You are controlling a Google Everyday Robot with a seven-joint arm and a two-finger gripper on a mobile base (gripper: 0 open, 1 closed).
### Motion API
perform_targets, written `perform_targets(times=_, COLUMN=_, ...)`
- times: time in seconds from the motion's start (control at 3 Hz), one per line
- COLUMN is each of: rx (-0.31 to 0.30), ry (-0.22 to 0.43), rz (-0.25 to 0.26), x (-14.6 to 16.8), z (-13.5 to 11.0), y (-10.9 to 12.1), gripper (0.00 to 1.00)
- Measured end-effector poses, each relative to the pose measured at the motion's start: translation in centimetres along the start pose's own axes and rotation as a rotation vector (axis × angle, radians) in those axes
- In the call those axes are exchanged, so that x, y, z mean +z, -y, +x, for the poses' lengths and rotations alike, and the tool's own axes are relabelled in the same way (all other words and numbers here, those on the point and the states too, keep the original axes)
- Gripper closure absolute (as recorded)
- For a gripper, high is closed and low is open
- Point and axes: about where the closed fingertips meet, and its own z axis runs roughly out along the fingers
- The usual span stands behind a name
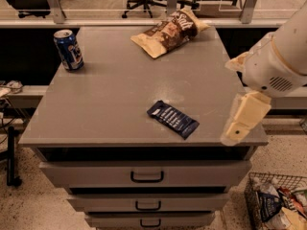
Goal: Pick rxbar blueberry
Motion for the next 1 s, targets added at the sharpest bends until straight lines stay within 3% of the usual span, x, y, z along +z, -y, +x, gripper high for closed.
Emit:
perform_targets(times=0.67, rx=0.008, ry=0.119, rz=-0.024, x=6.1, z=-5.0, y=-1.3, gripper=0.00)
perform_targets(times=1.0, rx=0.025, ry=0.143, rz=-0.056, x=9.1, z=-6.4, y=-1.2, gripper=0.00)
